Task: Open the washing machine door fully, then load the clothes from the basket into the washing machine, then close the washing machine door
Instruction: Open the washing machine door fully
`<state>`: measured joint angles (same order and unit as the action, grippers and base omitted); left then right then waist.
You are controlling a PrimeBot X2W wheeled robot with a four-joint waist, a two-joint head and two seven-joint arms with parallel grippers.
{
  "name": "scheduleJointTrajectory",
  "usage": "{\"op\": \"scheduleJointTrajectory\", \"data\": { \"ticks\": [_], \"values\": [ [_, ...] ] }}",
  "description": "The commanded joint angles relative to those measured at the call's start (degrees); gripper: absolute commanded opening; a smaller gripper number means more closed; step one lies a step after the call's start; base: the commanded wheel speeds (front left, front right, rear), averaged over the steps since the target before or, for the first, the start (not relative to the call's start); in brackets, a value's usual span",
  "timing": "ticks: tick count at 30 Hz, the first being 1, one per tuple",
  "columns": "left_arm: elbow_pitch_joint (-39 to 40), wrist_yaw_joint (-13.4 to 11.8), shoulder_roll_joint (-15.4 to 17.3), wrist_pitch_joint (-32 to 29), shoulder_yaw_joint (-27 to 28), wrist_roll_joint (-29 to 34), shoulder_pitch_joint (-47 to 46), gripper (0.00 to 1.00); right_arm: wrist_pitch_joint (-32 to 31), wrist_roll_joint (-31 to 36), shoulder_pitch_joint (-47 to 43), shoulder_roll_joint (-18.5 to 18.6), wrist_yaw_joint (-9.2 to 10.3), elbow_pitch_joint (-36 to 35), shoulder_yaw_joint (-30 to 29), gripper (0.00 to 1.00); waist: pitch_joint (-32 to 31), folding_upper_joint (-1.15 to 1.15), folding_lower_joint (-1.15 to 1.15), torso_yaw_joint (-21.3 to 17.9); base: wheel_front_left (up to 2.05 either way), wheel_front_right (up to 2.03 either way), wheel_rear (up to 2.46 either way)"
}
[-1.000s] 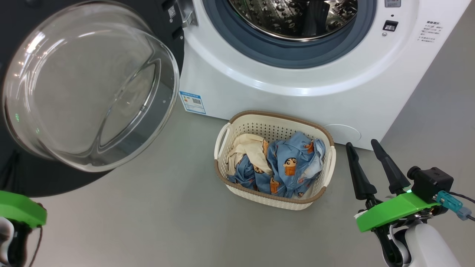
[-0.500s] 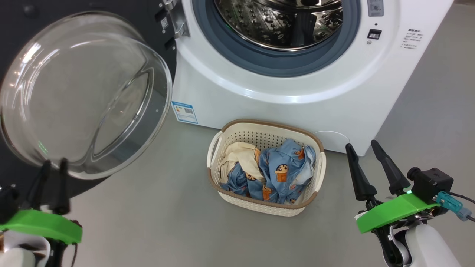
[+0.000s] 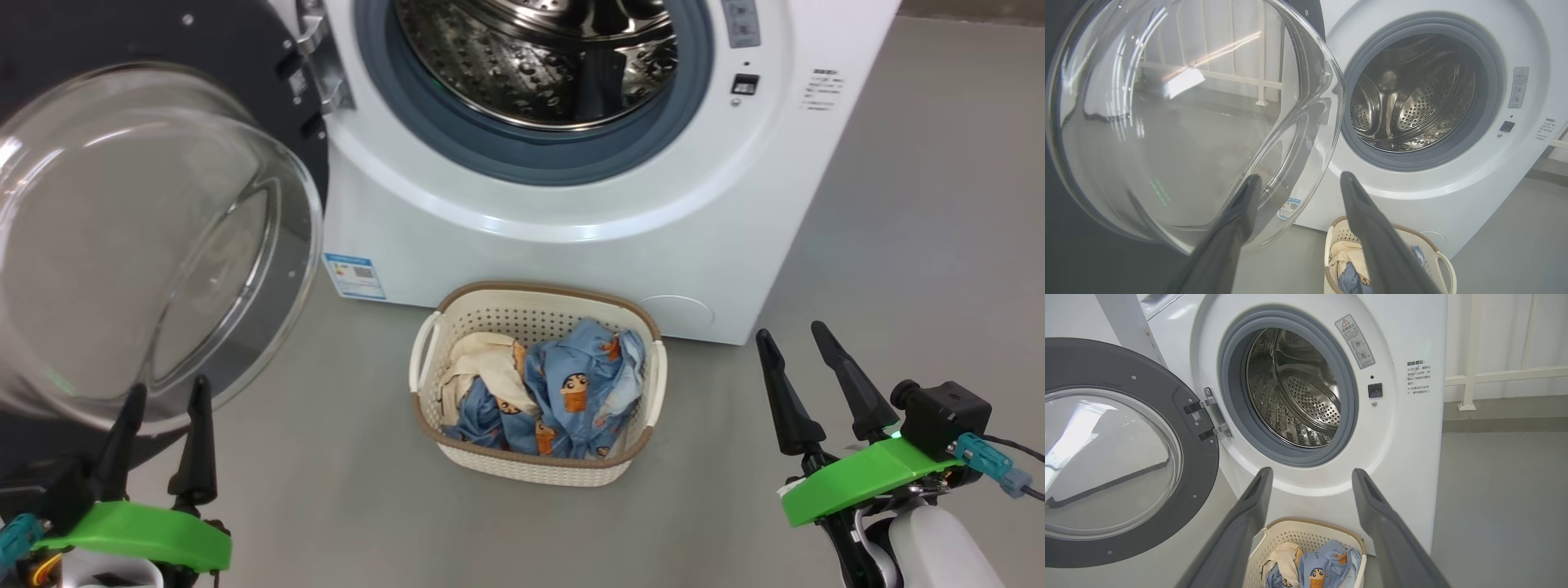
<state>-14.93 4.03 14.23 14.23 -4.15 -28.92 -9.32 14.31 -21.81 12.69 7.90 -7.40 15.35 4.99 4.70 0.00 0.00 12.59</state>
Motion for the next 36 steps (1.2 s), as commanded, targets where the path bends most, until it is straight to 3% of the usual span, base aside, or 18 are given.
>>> {"op": "scheduleJointTrajectory", "data": {
  "ticks": [1, 18, 36],
  "values": [
    [1.9, -0.4, 1.31, 0.76, 1.89, 0.69, -0.82, 1.0, 0.69, 0.08, 0.06, 0.44, -0.09, -1.71, 1.67, 1.0, -0.11, 0.0, 0.0, -2.16, 0.0, 0.0, 0.0],
    [4.6, -0.77, -2.15, 0.76, 3.06, 5.42, 0.88, 1.0, 0.69, 0.11, 0.74, 1.96, -0.09, -2.43, 2.55, 1.0, 0.16, 0.0, 0.0, -10.2, 0.0, 0.0, 0.0],
    [5.05, 1.42, -5.16, 0.76, 3.23, 9.08, 2.71, 1.0, 0.69, 0.35, 0.66, 2.28, -0.09, -2.6, 2.15, 1.0, -0.31, 0.0, 0.0, -13.21, 0.0, 0.0, 0.0]
  ]
}}
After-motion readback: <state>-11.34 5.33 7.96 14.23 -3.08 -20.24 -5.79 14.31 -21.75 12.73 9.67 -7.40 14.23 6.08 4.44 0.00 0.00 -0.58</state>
